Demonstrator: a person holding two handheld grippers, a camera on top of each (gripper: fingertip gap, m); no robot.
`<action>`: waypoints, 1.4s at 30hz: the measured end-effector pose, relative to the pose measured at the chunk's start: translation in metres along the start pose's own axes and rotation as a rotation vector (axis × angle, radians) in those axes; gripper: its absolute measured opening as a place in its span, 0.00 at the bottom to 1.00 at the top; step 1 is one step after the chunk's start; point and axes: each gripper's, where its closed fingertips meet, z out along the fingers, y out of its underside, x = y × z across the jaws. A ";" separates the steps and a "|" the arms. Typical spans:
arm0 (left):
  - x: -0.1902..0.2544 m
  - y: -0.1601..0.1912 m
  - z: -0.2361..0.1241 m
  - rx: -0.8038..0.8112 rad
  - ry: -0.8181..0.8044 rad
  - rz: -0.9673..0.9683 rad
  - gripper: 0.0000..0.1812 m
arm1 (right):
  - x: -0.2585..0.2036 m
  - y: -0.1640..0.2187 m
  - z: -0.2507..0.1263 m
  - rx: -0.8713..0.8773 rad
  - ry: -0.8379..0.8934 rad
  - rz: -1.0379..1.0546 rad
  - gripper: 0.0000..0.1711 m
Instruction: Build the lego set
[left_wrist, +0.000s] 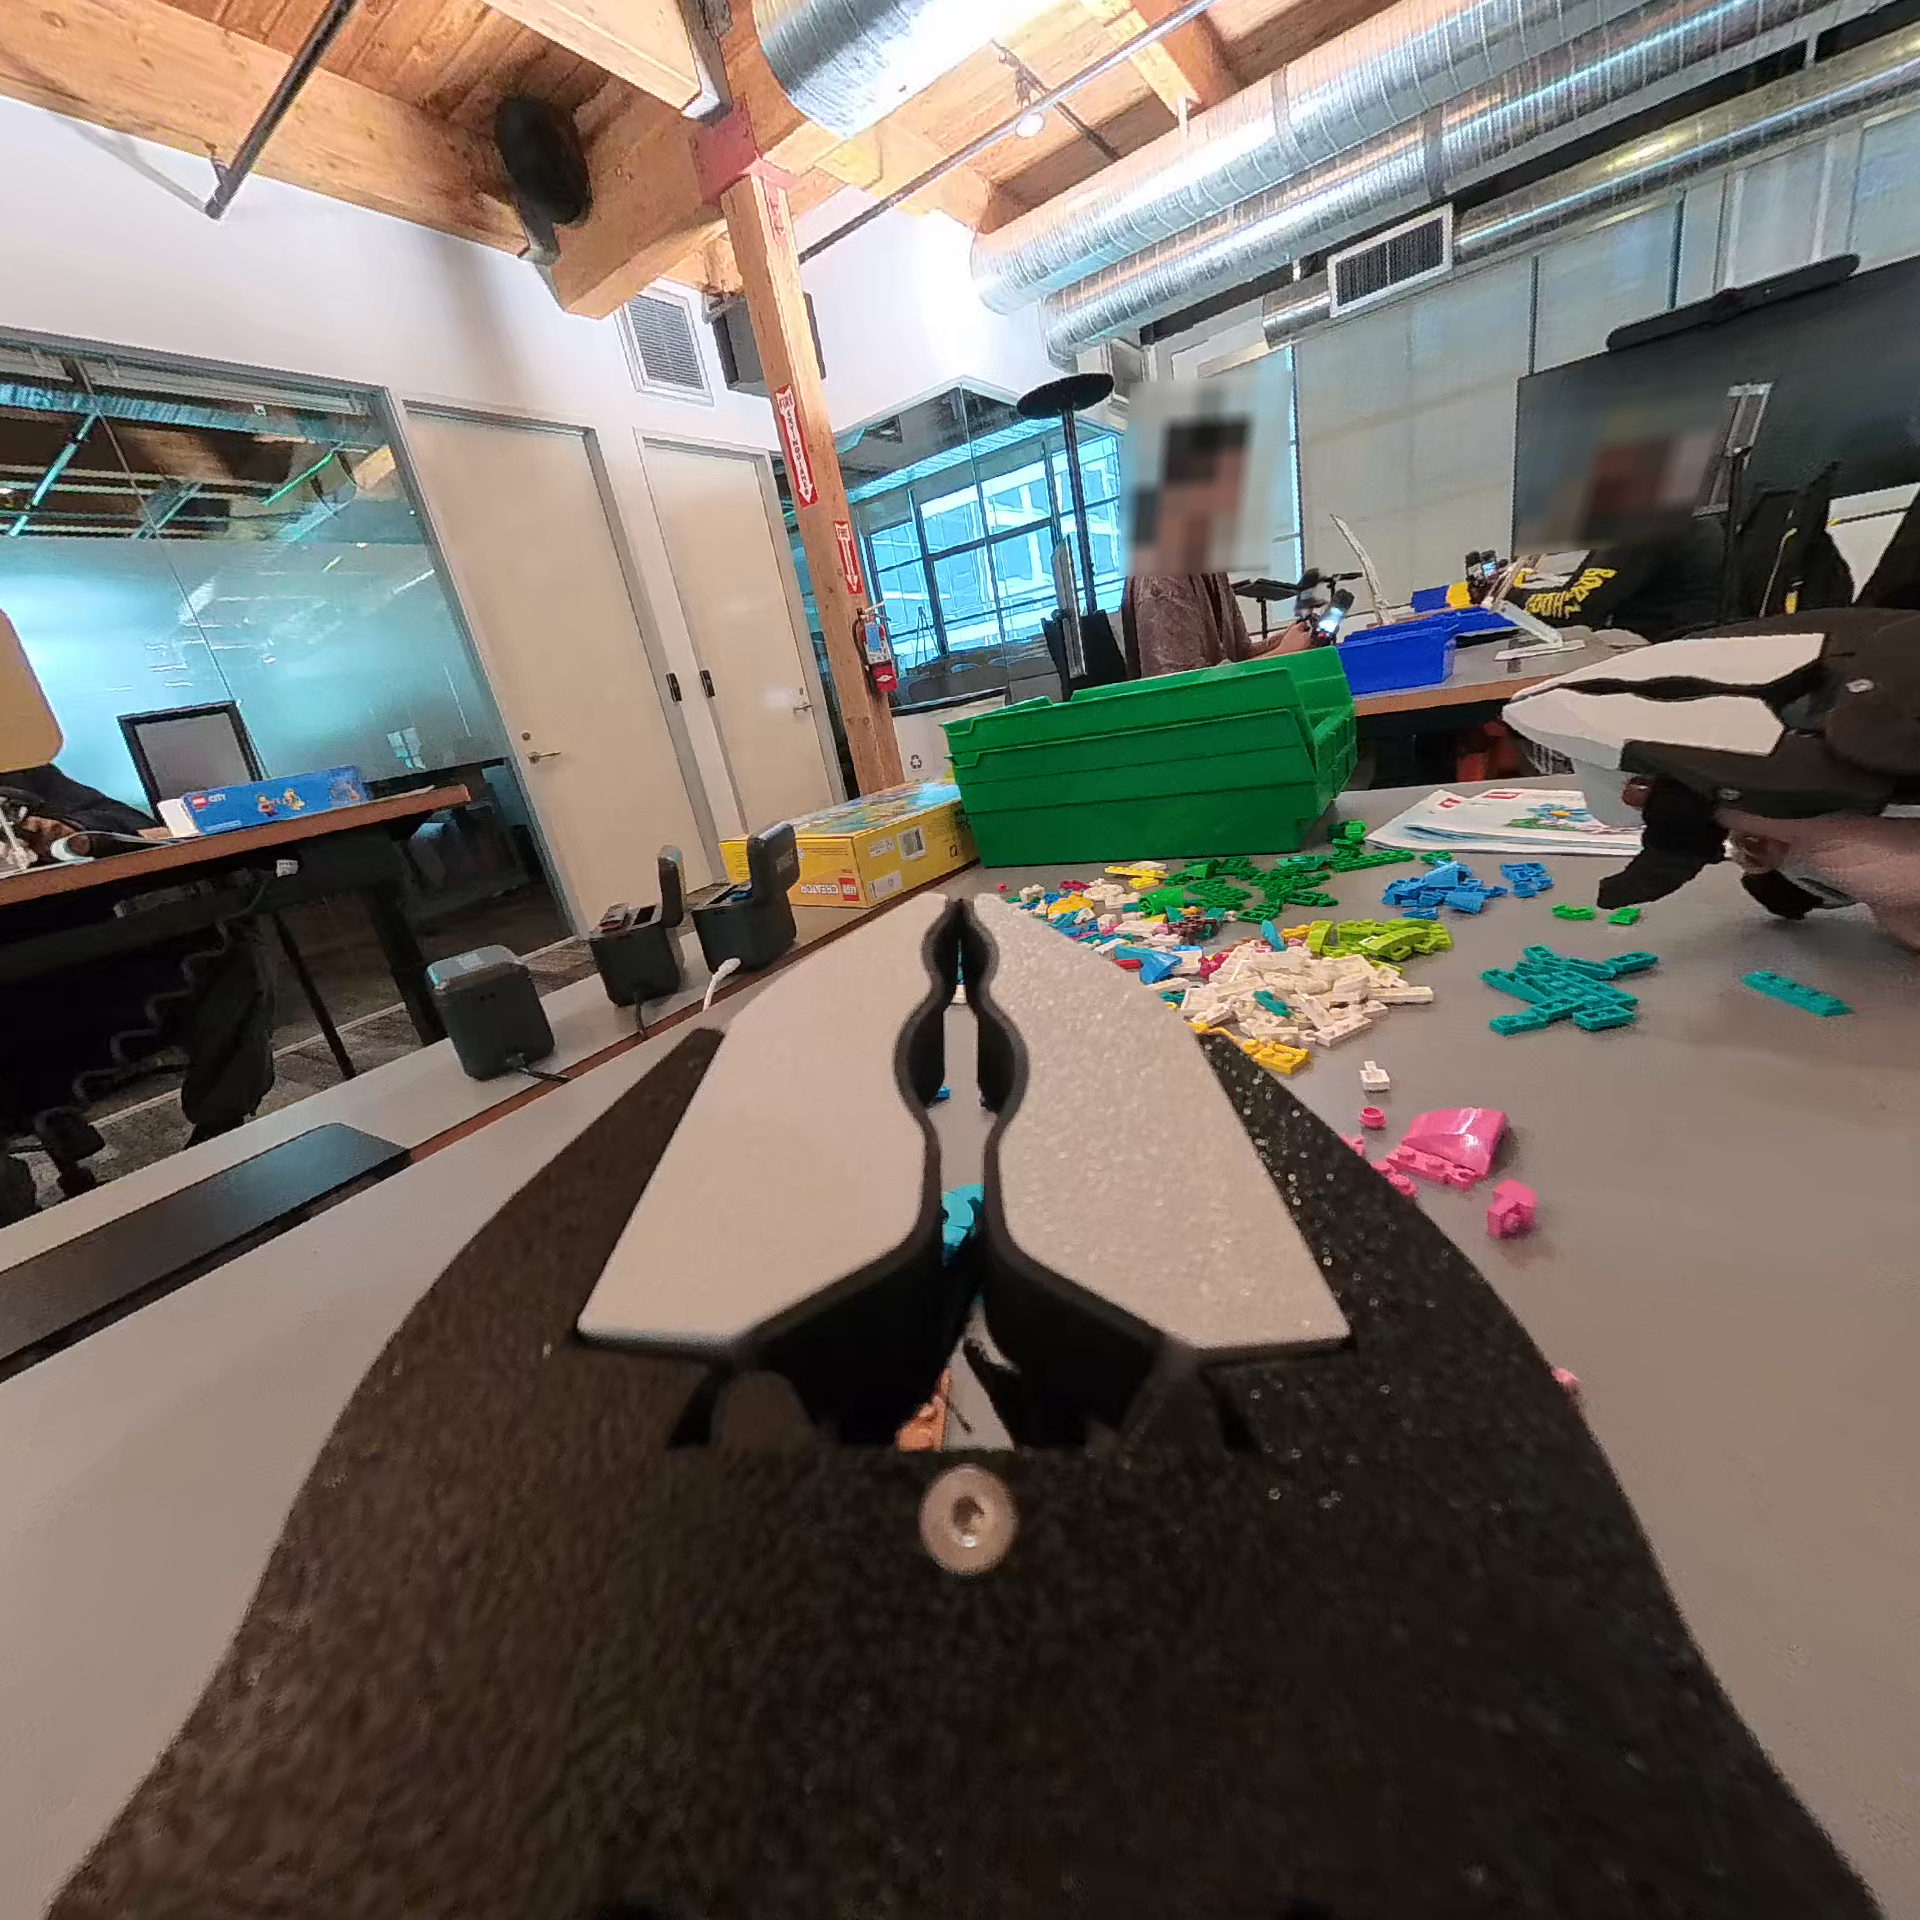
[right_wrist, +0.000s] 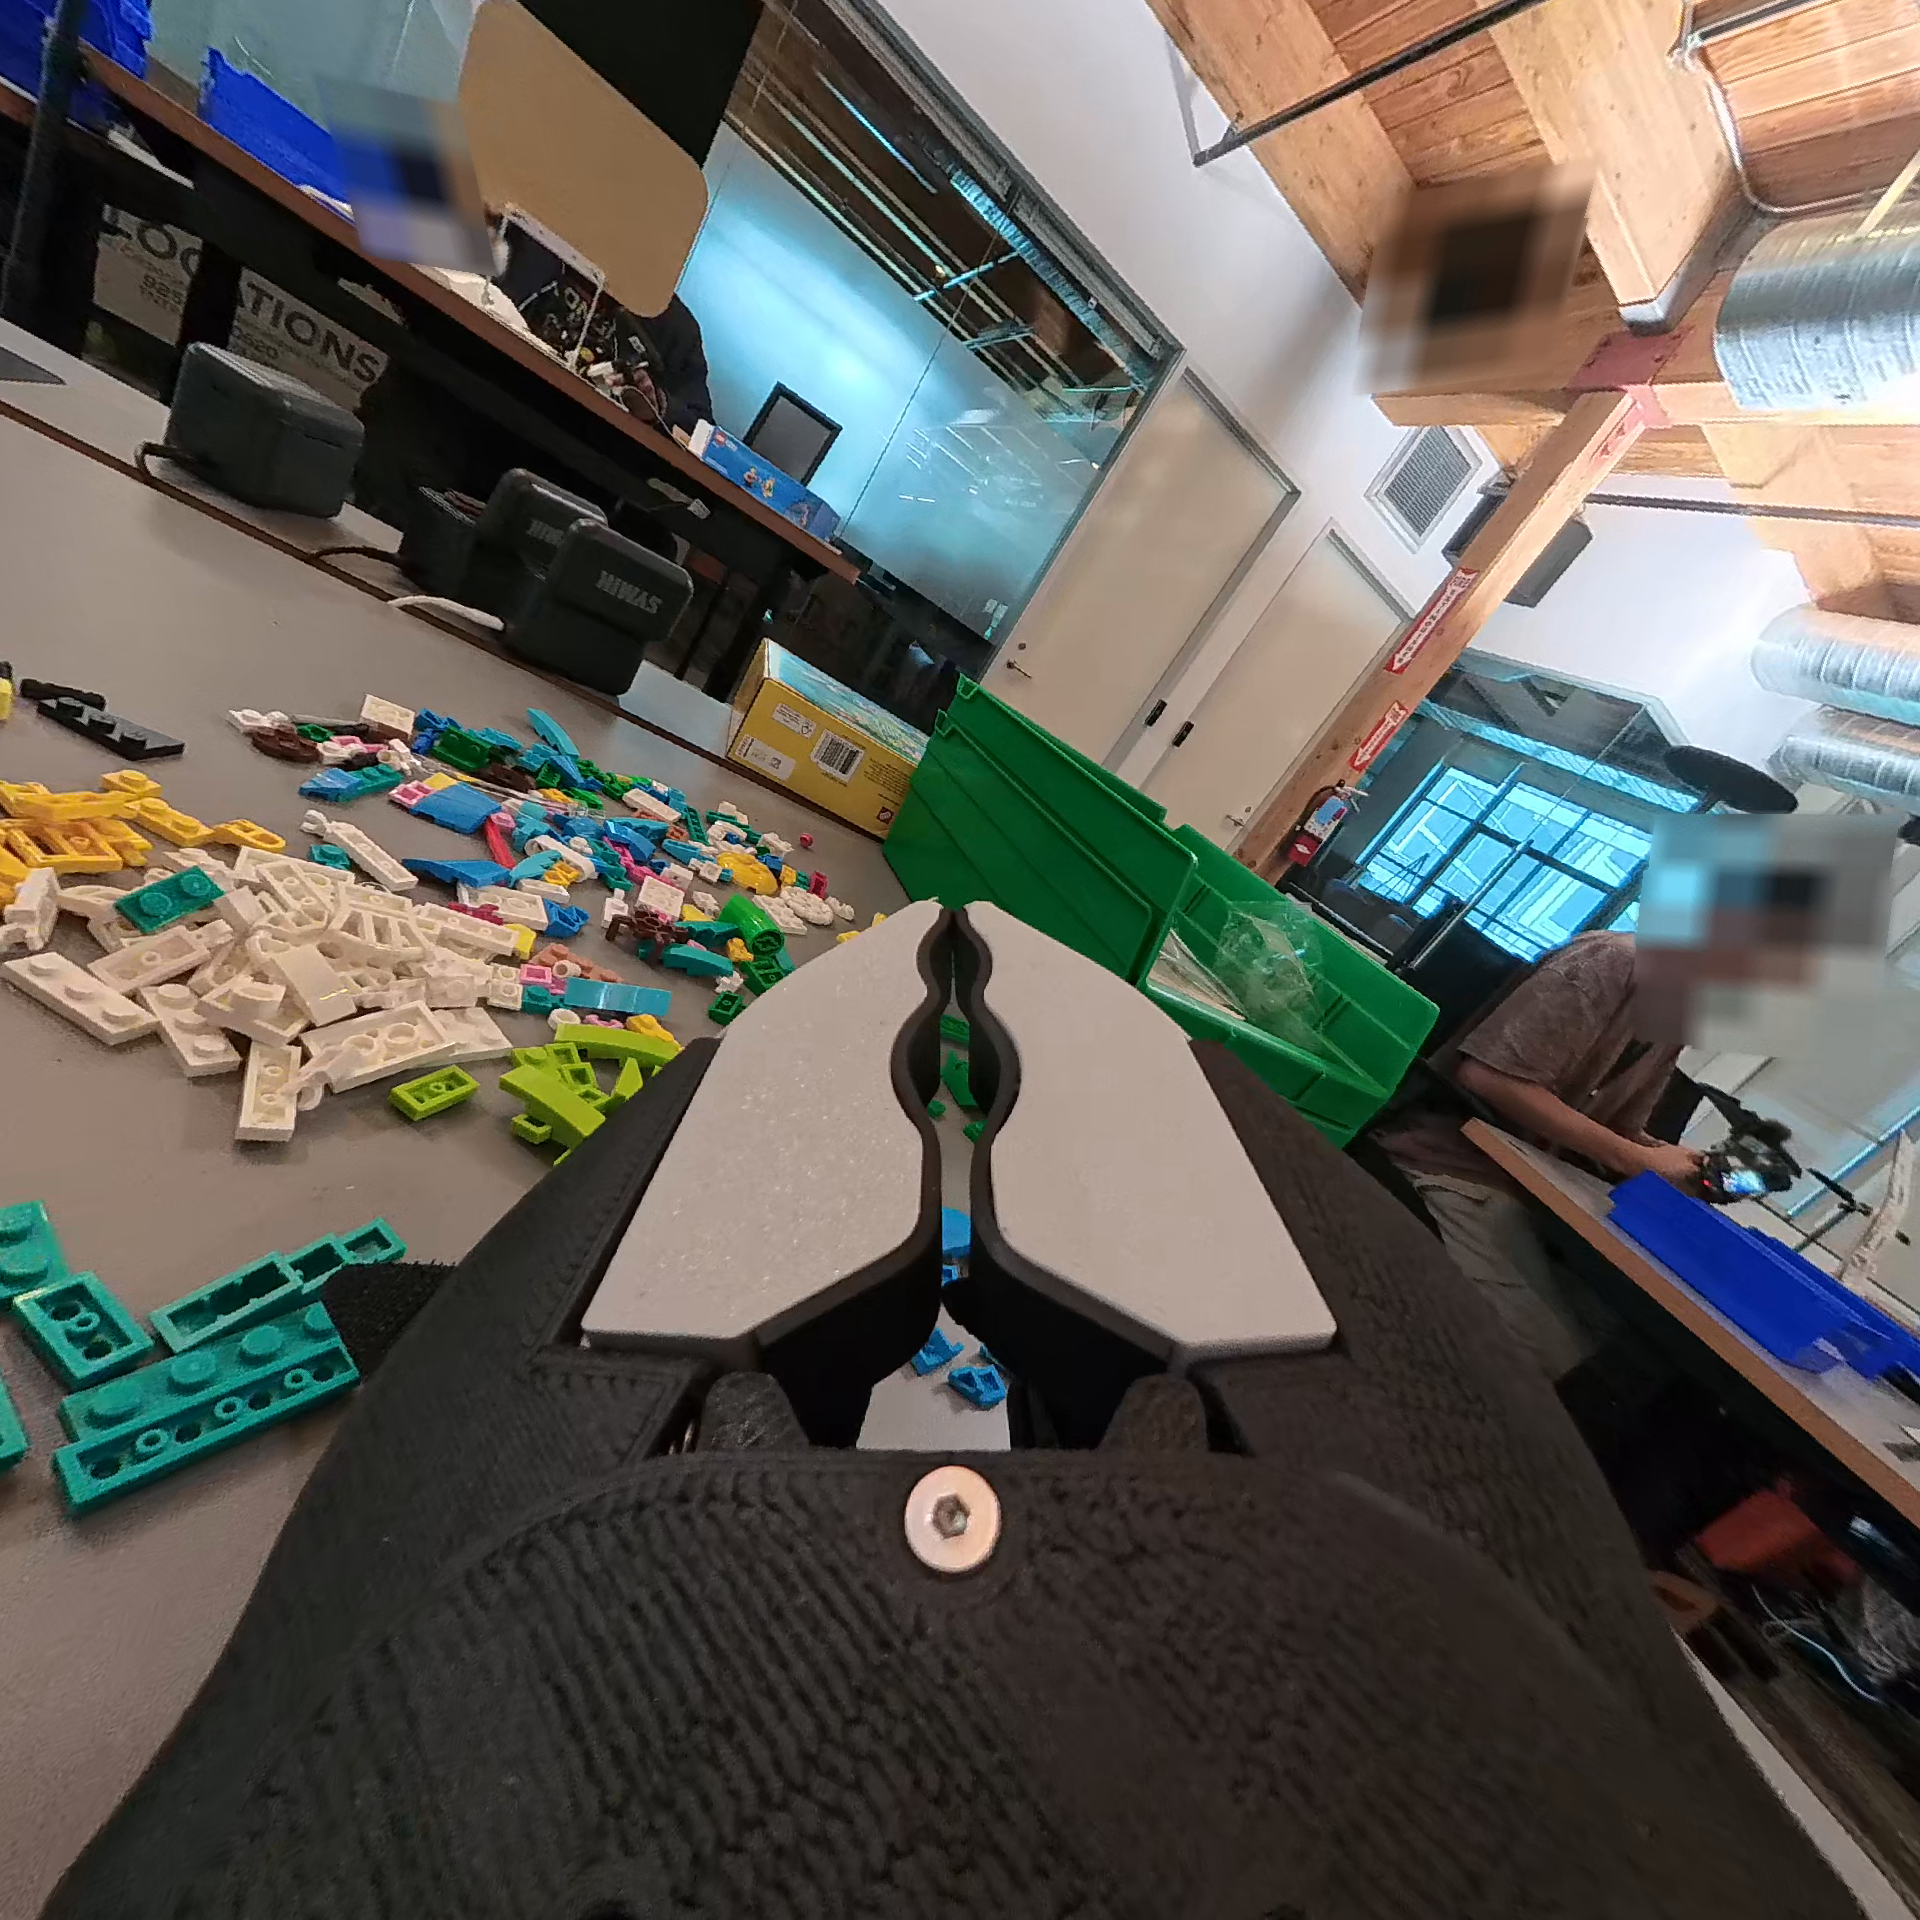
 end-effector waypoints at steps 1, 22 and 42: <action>0.000 0.000 0.000 0.000 0.000 -0.001 0.00 | 0.000 0.000 0.000 -0.001 -0.001 -0.003 0.00; 0.000 0.000 -0.001 0.002 0.004 -0.004 0.00 | -0.008 -0.001 0.001 -0.011 -0.015 -0.053 0.00; 0.001 0.000 -0.001 0.002 0.008 0.000 0.00 | -0.009 0.000 0.002 -0.011 -0.020 -0.049 0.00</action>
